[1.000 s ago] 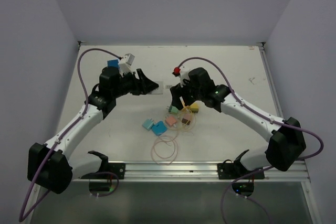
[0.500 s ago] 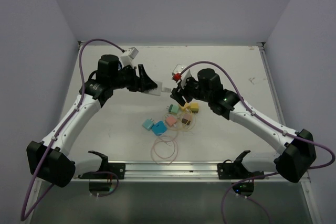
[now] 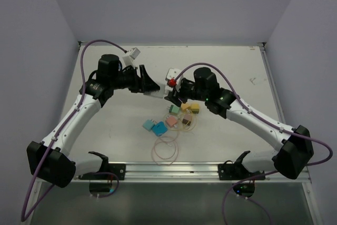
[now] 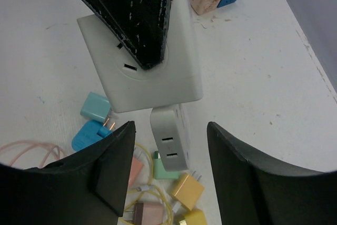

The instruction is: Pull the plug off the socket

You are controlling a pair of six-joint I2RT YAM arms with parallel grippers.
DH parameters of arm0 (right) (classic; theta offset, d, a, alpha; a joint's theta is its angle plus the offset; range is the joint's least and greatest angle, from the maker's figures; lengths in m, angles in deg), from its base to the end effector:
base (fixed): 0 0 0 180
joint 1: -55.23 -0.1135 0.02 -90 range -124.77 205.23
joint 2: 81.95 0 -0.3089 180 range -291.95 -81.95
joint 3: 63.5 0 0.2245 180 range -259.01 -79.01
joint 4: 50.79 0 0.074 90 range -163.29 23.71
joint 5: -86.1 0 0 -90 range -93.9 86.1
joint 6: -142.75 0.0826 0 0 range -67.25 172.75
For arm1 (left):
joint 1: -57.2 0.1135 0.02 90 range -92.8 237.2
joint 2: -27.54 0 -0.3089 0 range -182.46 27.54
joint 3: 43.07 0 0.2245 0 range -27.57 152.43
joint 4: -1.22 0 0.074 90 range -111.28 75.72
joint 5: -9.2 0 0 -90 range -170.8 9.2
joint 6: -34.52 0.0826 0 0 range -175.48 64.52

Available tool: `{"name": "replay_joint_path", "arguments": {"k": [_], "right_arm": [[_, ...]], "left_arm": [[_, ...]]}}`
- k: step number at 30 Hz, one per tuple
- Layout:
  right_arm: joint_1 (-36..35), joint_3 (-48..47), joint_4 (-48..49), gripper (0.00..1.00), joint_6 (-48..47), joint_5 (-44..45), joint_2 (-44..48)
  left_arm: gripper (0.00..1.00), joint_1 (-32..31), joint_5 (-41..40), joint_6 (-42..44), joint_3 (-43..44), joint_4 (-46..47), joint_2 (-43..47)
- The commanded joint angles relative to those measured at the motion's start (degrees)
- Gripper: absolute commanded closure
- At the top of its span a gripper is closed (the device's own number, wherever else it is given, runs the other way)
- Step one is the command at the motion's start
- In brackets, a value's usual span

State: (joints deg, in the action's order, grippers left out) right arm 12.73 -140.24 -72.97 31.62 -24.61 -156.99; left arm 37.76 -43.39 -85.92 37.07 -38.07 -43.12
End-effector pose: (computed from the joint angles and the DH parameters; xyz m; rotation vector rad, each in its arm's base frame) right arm 0.2061 0.2285 0.3657 -1.2283 1.5145 0.5963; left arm 0.2287 -0.1339 0.3725 0.2149 2.1913 -1.1914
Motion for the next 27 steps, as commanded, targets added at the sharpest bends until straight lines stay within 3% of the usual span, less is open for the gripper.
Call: {"name": "replay_joint_path", "arguments": {"k": [1, 9, 12, 13, 16, 27], "right_arm": [[-0.8, -3.0, 3.0, 0.42, -2.8, -2.3, -1.1], [-1.3, -4.8, 2.1, 0.56, -5.5, -3.2, -4.1], [-1.2, -4.6, 1.5, 0.73, -7.0, -3.5, -4.6], [-1.3, -4.5, 0.4, 0.85, -7.4, -3.4, -4.7], [-1.2, -3.8, -1.0, 1.00, -9.1, -2.1, -4.9], [-1.1, 3.4, -3.1, 1.00, -12.7, 5.9, -3.8]], "left_arm": [[1.00, 0.5, 2.8, -2.4, 2.3, 3.7, 1.0], [1.00, 0.5, 2.6, -2.3, 2.4, 4.5, 1.1], [1.00, 0.5, 2.3, -1.9, 3.4, 4.2, 1.0], [1.00, 0.5, 2.1, -1.6, 3.7, 3.7, 0.8], [1.00, 0.6, 1.1, 0.0, 5.7, 2.2, 0.5], [1.00, 6.4, 2.1, 7.7, 14.8, -7.3, -1.1]]}}
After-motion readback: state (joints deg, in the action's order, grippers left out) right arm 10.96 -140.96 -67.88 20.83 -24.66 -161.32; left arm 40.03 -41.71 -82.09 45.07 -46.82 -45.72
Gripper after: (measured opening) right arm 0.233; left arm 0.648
